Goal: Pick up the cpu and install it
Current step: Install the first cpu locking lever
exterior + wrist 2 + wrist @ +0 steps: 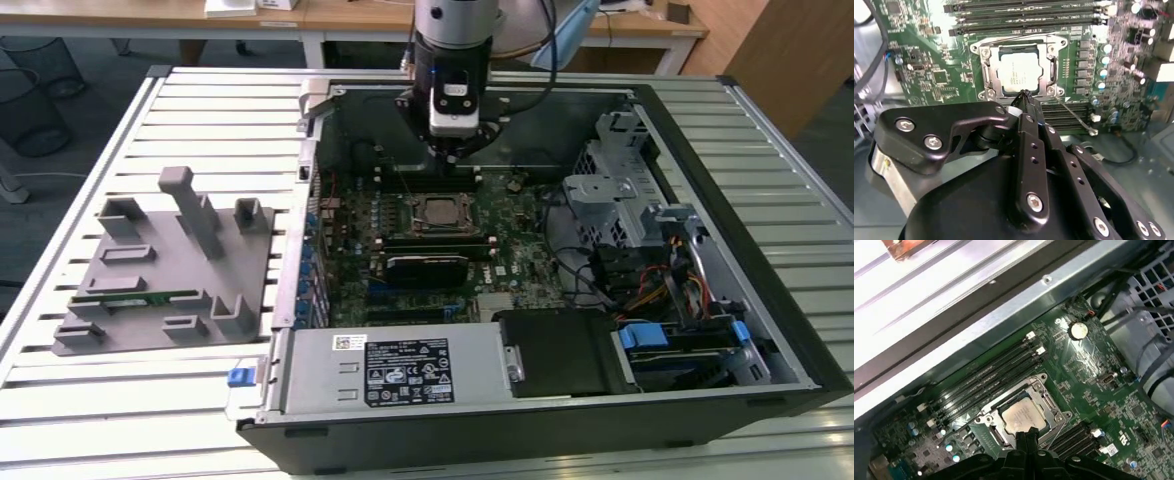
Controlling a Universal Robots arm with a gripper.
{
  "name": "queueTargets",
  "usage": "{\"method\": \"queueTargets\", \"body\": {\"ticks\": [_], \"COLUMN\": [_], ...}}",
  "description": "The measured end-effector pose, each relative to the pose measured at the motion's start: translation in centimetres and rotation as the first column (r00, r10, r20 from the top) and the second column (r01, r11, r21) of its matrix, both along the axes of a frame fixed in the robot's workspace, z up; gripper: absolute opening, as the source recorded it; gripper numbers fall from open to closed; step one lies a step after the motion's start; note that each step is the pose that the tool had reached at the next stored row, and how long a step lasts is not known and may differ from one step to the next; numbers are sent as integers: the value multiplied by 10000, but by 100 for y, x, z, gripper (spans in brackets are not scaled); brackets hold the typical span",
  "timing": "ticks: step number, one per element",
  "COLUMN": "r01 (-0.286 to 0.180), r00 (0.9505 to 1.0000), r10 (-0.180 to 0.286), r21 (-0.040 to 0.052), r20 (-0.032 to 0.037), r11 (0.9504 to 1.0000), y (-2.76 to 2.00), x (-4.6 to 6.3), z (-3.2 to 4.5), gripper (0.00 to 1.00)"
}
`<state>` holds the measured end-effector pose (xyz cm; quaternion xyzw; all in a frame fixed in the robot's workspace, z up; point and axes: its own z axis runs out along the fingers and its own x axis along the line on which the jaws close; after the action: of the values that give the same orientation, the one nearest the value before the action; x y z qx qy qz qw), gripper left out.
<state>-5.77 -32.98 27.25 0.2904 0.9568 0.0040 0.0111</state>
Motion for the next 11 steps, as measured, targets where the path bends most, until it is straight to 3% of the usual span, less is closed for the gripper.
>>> {"method": "queueTargets", "body": {"ticks": [5, 11], "r01": [-903, -1986], "r00": [9959, 9801], "r10": [903, 1986], "r21": [0, 0], "r20": [0, 1], "r11": [9959, 9801], "y": [0, 0], "x": [0, 0], "z": [-5, -11], "gripper": [11, 11]}}
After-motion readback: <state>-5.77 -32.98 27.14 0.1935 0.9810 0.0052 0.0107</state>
